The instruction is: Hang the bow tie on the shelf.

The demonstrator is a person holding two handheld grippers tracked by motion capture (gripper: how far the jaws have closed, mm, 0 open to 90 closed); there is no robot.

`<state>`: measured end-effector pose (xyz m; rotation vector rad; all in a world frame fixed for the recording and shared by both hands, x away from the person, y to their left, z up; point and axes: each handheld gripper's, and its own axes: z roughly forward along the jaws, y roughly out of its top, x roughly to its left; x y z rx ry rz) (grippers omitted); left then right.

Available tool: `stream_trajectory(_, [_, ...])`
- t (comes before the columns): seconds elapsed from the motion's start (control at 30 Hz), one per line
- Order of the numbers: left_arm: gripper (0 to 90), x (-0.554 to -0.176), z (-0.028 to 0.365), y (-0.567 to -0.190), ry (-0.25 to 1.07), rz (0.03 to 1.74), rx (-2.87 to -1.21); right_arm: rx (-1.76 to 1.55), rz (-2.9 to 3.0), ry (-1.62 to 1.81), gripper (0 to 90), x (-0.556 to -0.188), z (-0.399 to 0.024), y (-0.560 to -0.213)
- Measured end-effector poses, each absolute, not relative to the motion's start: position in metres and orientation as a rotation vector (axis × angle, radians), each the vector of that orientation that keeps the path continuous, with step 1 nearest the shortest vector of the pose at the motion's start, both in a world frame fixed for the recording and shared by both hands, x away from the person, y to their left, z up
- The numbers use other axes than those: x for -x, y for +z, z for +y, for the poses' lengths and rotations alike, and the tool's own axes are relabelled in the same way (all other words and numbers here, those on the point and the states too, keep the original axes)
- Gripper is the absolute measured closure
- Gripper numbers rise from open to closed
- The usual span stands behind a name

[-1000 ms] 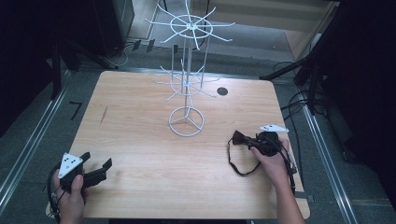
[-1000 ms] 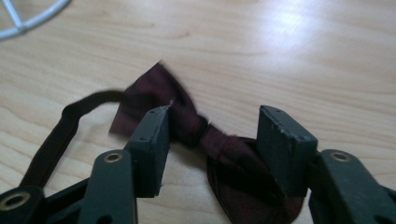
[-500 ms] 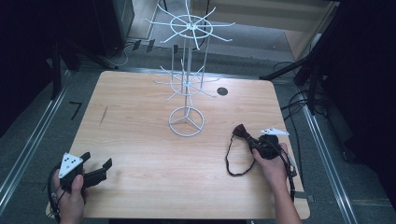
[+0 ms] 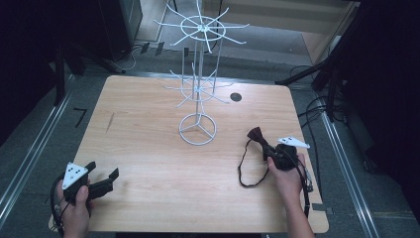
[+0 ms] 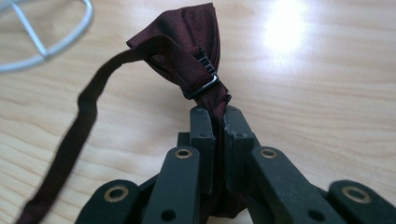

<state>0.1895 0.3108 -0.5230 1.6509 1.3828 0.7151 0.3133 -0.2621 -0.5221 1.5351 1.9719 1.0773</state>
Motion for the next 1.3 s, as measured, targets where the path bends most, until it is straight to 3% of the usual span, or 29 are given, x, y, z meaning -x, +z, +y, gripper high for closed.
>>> stream_trajectory(1.3, [14.0,-0.190,0.310,-0.523,0.716,1.381,-1.654,-1.364,1.794,1.359,86.1,-0.307,-0.214,-0.438])
